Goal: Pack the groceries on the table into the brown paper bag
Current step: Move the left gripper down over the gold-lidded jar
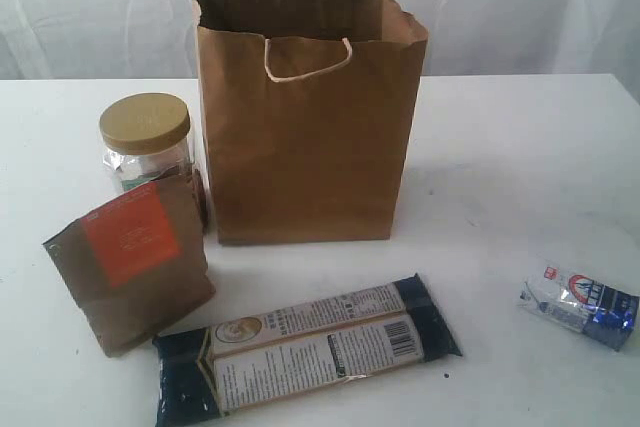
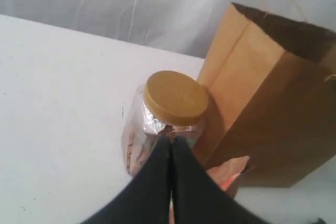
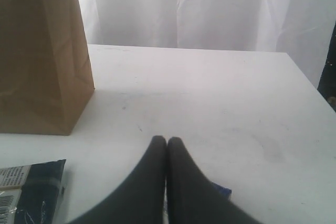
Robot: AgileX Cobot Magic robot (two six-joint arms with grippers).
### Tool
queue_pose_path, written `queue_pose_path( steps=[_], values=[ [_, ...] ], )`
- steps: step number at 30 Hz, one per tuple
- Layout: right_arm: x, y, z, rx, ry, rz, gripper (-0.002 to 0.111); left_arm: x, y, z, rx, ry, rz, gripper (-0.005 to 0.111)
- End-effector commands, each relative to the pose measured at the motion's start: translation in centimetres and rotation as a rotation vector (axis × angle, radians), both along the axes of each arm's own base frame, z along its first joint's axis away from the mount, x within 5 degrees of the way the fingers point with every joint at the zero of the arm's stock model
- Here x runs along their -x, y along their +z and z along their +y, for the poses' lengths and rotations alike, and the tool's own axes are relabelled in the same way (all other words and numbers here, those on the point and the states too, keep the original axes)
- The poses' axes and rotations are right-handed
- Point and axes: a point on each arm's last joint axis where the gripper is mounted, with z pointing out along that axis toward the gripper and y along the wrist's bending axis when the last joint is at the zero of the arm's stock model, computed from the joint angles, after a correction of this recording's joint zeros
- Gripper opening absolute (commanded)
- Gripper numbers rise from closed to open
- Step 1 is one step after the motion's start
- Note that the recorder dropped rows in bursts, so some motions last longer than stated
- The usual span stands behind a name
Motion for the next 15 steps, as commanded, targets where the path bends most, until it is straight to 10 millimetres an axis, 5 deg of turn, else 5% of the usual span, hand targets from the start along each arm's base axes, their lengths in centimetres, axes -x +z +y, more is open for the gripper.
queue_pose_path(
  steps=[1,8,15],
  values=[
    [0.0,-0.1,0.0,0.004,-0.005,-0.01,0.0,-4.3,0.1,-1.3,-0.17,-0.058,0.029,0.011],
    [0.0,-0.1,0.0,0.004,-0.005,-0.01,0.0,-10.4,-1.3,-3.3,-0.245,-0.099,0.082,0.065],
    [0.0,-0.1,0.0,0.004,-0.005,-0.01,0.0,-14.1,-2.8,-7.0,-0.406,-0.245,0.082,0.071]
  ],
)
